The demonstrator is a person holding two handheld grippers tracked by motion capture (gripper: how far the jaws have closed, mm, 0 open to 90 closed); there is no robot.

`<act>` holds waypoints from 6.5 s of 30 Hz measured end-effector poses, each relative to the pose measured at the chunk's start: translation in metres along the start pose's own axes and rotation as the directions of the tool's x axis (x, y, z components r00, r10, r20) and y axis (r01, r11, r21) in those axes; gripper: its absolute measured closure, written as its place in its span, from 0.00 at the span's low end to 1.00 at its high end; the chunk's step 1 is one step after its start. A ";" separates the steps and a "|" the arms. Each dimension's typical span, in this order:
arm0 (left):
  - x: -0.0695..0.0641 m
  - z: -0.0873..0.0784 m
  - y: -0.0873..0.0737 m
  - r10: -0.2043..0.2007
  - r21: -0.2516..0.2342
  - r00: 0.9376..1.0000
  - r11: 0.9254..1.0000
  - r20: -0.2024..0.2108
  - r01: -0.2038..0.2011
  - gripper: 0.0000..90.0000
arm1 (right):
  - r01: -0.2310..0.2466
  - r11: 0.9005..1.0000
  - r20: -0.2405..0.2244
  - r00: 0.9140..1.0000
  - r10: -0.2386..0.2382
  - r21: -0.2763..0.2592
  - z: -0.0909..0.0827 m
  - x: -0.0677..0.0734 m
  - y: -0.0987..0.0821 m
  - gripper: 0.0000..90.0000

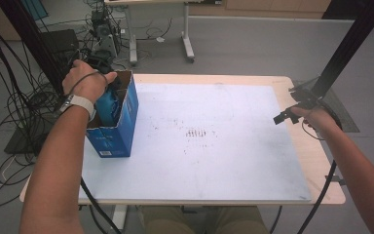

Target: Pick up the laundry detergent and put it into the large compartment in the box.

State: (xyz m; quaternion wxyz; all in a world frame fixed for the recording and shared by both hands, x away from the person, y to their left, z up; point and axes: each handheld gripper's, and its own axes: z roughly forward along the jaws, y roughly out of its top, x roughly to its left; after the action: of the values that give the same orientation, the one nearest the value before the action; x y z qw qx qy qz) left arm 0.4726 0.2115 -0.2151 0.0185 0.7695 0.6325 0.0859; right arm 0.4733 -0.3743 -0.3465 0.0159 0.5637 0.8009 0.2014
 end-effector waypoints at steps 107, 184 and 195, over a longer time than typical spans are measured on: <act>0.002 0.060 -0.013 0.017 0.041 1.000 0.999 0.001 -0.017 0.42 | -0.022 1.000 -0.011 1.000 0.022 0.011 0.008 -0.004 -0.008 0.09; 0.002 0.060 -0.014 0.028 0.042 1.000 0.999 0.006 -0.029 0.41 | -0.019 1.000 -0.009 1.000 0.019 0.009 0.008 -0.003 -0.007 0.09; 0.002 0.060 -0.014 0.030 0.039 1.000 0.999 0.004 -0.030 0.41 | -0.018 1.000 -0.008 1.000 0.018 0.010 0.007 -0.004 -0.007 0.09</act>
State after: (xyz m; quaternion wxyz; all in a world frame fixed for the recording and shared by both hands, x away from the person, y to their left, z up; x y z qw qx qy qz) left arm 0.4691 0.2207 -0.2761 0.0032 0.7792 0.6225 0.0726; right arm 0.4700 -0.3777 -0.3566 0.0078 0.5701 0.7969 0.1998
